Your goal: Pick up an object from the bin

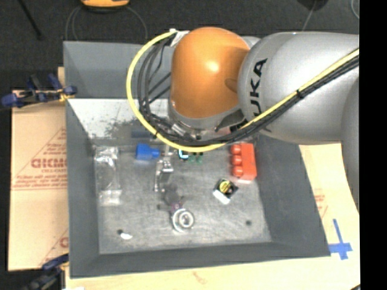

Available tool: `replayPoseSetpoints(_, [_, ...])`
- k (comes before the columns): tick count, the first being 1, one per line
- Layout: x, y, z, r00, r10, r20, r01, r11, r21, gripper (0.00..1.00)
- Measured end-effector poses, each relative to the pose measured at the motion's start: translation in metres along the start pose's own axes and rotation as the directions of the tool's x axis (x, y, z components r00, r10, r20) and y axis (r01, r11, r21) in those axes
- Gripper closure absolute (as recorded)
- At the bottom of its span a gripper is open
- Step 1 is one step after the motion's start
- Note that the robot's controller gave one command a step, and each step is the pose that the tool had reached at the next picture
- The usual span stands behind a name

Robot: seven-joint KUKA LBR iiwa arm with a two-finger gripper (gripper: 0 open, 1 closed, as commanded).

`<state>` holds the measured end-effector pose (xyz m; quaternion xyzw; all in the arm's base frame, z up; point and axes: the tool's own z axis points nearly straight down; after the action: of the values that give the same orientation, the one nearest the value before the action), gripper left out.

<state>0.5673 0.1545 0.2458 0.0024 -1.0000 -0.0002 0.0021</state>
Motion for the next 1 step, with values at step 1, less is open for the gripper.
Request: replayPoseSetpoints(1, [-0.0346, -0.0536, 0.1574, 0.998, 0.068, 0.000, -0.068, 0.998, 0.002, 0.00])
